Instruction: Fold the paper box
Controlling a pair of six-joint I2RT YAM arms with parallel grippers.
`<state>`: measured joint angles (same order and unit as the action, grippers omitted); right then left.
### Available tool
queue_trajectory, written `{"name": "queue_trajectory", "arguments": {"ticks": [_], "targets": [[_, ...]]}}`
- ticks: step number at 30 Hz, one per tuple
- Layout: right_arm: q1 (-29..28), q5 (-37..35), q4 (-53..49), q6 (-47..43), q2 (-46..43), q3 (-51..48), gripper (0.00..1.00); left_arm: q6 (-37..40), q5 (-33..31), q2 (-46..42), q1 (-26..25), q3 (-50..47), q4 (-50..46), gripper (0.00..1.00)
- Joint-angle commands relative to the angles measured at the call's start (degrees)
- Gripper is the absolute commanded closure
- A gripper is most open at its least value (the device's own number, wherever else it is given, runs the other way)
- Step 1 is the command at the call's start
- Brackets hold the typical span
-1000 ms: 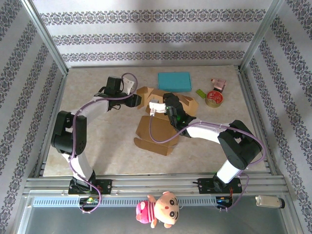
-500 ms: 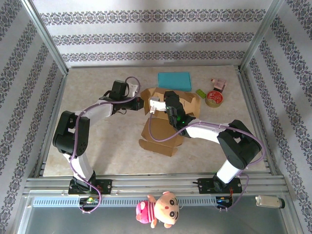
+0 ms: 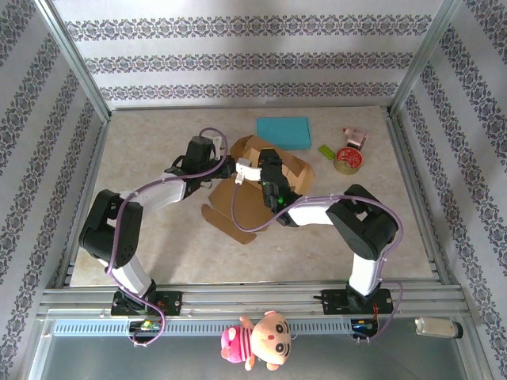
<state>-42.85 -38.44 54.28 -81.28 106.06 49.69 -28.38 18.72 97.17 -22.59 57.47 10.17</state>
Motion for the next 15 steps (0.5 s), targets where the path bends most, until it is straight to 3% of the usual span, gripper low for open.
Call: {"name": "queue_trajectory", "arguments": {"ticks": [1,7,9,10,14,15], "targets": [[-1.0,-1.9,4.6,1.0,2.9,-1.3,0.83,-6.7,0.0,2.5,-1.5,-4.3,14.2,1.0],[-2.1,-2.3,6.8,1.8,5.1,-2.8,0.81,-8.3,-1.8,3.7,-3.4,-9.3,17.4,1.0],[-2.6,-2.6,7.2,2.3,5.1,-3.6,0.75,-7.9,-2.6,3.6,-3.4,-10.8,18.2,1.0],[-2.8,-2.6,7.1,2.3,4.9,-3.9,0.68,-7.5,-2.7,3.6,-3.3,-11.0,18.2,1.0],[-4.5,-1.9,5.8,3.0,1.5,-6.0,0.21,-5.1,-4.0,4.2,-3.3,-10.5,17.1,1.0],[-5.1,-1.0,4.6,4.5,-0.4,-7.3,0.14,-4.5,-4.2,4.6,-3.4,-10.2,16.9,1.0]]}}
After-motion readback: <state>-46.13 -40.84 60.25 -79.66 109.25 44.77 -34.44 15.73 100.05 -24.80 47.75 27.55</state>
